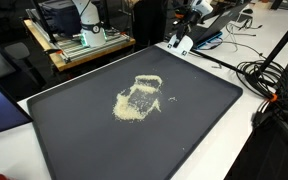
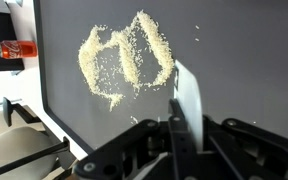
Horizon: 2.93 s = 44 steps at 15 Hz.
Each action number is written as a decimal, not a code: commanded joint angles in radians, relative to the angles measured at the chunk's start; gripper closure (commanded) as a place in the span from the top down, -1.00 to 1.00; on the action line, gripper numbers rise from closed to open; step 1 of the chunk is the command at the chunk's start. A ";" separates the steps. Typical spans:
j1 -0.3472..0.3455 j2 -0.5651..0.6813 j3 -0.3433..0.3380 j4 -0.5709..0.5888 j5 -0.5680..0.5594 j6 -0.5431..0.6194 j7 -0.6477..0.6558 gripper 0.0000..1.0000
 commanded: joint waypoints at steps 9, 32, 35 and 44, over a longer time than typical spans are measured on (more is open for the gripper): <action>-0.035 0.050 -0.060 0.166 0.011 -0.023 -0.044 -0.98; -0.300 -0.004 -0.178 0.249 0.354 0.072 -0.440 -0.98; -0.379 -0.011 -0.181 0.285 0.478 0.053 -0.543 -0.98; -0.576 -0.037 -0.199 0.272 0.752 0.150 -0.716 -0.98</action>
